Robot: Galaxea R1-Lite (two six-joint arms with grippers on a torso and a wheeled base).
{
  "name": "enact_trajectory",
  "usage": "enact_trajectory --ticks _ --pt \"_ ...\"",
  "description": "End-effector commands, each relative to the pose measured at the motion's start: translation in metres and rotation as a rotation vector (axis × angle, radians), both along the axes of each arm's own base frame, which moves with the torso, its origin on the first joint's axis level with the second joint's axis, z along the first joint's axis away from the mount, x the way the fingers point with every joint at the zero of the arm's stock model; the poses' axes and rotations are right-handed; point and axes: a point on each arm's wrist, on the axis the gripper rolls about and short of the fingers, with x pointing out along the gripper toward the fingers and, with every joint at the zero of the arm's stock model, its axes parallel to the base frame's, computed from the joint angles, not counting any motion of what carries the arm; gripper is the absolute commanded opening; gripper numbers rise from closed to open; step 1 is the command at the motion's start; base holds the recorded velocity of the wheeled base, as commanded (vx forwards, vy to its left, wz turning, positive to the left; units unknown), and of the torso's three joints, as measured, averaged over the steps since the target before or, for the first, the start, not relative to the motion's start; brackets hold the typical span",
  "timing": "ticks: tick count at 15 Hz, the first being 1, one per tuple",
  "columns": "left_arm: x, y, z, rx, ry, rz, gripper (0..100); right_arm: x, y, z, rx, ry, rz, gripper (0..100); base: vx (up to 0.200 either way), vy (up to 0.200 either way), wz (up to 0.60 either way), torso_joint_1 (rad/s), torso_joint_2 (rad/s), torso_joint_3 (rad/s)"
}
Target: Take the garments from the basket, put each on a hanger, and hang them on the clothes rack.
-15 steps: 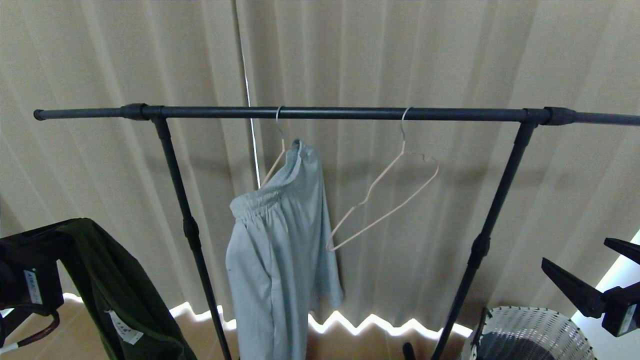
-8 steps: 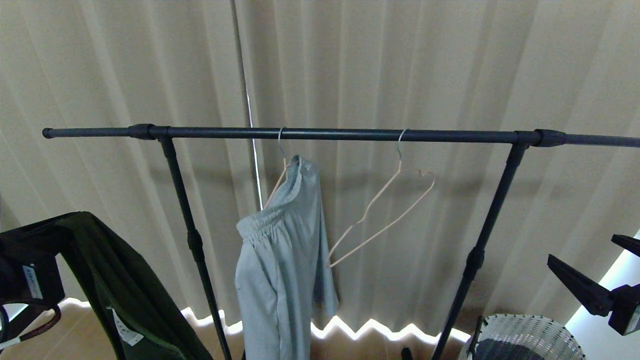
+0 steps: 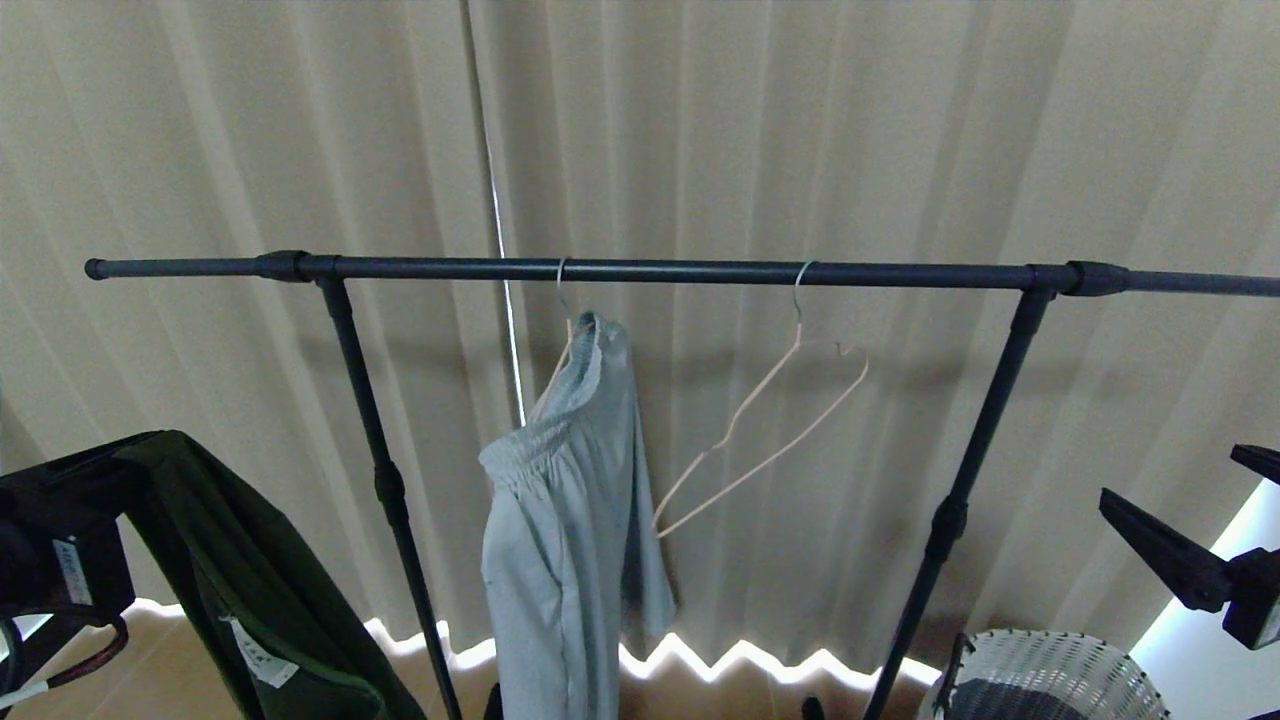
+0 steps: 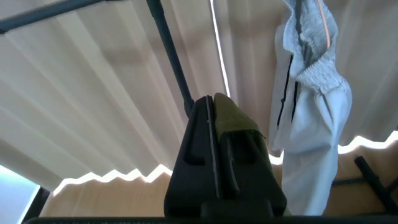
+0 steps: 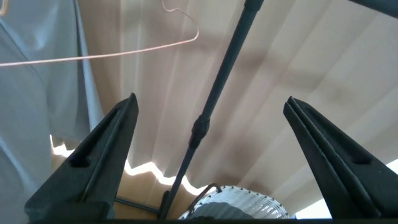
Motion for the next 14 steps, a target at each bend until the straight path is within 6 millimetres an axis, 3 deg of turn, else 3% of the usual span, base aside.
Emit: enact_trajectory --ticks 1,8,12,14 --pt "0.000 0.000 -0.002 0.002 0.007 0.001 0 0.000 0.000 0.000 0.000 0.001 0.002 100 0.000 0.200 0.00 -0.002 -0.01 0.012" --pt "0.002 -0.001 -0.003 0.010 0.014 -0.005 0 0.003 0.001 -0.002 -0.003 0.019 0.006 100 0.000 0.200 0.00 0.009 0.00 0.002" --pt "0.000 -0.001 -0.014 0.022 0.049 -0.008 0 0.012 0.004 -0.005 -0.008 0.052 0.017 100 0.000 0.000 0.00 0.000 0.00 0.000" --pt "0.000 0.000 -0.017 0.025 0.056 -0.006 0 0.027 0.009 0.000 -0.008 0.068 0.039 100 0.000 0.000 0.00 0.000 0.00 0.000"
